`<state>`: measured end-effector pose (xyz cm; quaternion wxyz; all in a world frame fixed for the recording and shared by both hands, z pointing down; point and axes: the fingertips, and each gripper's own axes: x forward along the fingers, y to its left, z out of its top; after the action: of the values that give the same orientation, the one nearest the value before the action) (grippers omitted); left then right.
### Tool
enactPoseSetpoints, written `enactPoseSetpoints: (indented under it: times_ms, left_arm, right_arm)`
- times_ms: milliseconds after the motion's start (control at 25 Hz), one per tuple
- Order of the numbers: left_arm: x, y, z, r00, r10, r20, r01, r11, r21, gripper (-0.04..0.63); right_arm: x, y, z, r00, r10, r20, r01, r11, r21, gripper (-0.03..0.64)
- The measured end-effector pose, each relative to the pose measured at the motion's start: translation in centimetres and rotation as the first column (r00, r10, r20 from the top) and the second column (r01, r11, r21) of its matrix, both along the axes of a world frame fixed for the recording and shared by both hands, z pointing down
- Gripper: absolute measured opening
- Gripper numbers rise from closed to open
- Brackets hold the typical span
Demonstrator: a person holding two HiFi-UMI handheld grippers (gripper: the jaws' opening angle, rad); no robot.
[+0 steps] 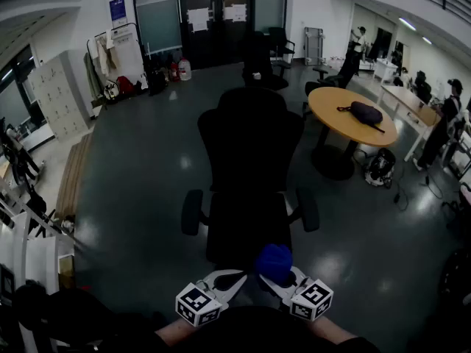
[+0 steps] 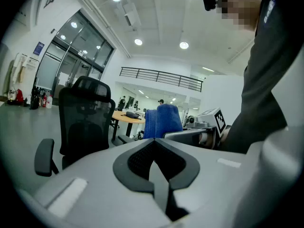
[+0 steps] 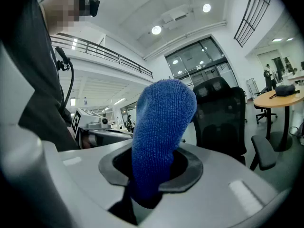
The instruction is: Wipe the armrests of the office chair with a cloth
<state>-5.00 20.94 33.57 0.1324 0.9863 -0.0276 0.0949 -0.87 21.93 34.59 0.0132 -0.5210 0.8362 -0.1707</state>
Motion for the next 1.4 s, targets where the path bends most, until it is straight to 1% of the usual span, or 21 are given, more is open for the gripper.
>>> enactPoseSetpoints:
  times_ms: [280, 520, 720, 920, 1080, 1200, 1400]
  left_arm:
    - [0.7, 0.3, 0.7, 1.0, 0.007, 0.007, -0.007, 1.0, -0.002, 0.02]
    - [1.9, 0.8, 1.3, 1.0, 0.023, 0.017, -0.023, 1.0, -0.009, 0.02]
    - [3.2, 0.9, 1.1, 0.999, 0.039, 0.028, -0.039, 0.999, -0.012, 0.02]
    - [6.3, 1.7, 1.0, 0.996, 0.074, 0.052, -0.073, 0.997, -0.01, 0.02]
    - [9.5, 3.2, 1.2, 0.993, 0.093, 0.069, -0.093, 0.996, -0.006, 0.02]
    - [11.7, 4.2, 1.0, 0.992, 0.097, 0.081, -0.097, 0.995, -0.001, 0.02]
    - [14.5, 5.9, 2.1, 0.986, 0.134, 0.104, -0.134, 0.991, -0.001, 0.02]
  right_arm:
    - [0.6, 0.3, 0.6, 1.0, 0.006, 0.005, -0.006, 1.0, -0.001, 0.124]
    - [1.8, 0.8, 1.4, 1.0, 0.014, 0.026, -0.013, 1.0, -0.015, 0.124]
    - [2.8, 1.0, 0.8, 0.999, 0.01, 0.032, -0.01, 1.0, -0.005, 0.124]
    - [6.2, 1.8, 0.7, 0.997, 0.049, 0.053, -0.049, 0.999, -0.005, 0.124]
    - [9.7, 3.4, 0.7, 0.994, 0.083, 0.072, -0.084, 0.996, 0.003, 0.124]
    - [12.5, 4.5, 0.5, 0.988, 0.123, 0.094, -0.124, 0.992, 0.009, 0.124]
    - [16.1, 6.0, 1.1, 0.978, 0.173, 0.116, -0.176, 0.984, 0.019, 0.124]
